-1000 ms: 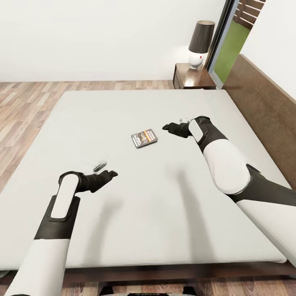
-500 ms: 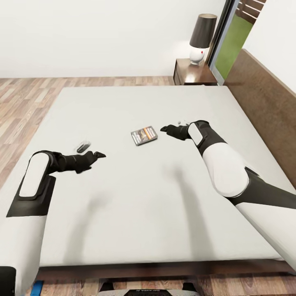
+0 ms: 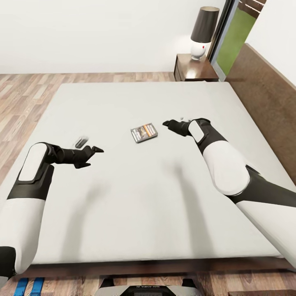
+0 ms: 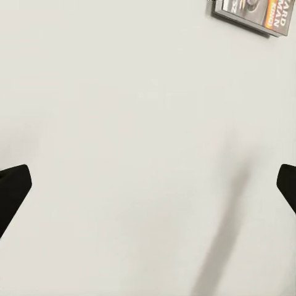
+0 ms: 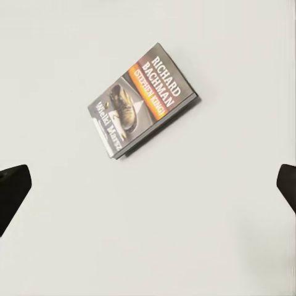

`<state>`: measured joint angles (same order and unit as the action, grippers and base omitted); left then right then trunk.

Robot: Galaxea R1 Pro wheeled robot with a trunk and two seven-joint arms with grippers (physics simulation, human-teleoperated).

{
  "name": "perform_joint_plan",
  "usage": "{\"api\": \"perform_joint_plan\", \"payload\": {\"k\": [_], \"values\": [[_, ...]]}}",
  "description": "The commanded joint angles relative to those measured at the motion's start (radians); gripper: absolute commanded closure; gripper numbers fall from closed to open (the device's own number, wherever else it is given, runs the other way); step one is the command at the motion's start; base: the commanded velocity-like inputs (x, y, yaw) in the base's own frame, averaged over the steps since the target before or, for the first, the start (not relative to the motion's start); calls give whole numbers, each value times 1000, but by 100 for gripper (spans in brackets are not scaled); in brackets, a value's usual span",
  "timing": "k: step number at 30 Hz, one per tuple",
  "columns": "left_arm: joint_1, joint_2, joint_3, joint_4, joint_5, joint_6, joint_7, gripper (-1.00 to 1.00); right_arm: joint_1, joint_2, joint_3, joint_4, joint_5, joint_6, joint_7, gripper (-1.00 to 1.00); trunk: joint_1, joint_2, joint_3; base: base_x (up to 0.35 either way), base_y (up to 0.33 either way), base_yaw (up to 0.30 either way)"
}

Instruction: In the bedroom, move the book from the bed onto either nightstand, and place the two sandals side by side next to the bed.

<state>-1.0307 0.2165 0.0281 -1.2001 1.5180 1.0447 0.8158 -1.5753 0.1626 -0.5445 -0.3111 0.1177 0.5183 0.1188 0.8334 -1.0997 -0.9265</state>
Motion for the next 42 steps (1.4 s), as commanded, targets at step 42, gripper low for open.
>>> {"api": "perform_joint_plan", "payload": {"k": [42], "values": [[-5, 32, -5, -289, 198, 1, 107, -100, -23, -3, -5, 8, -122, -96, -80, -100, 0, 0, -65, 0, 0, 0]]}}
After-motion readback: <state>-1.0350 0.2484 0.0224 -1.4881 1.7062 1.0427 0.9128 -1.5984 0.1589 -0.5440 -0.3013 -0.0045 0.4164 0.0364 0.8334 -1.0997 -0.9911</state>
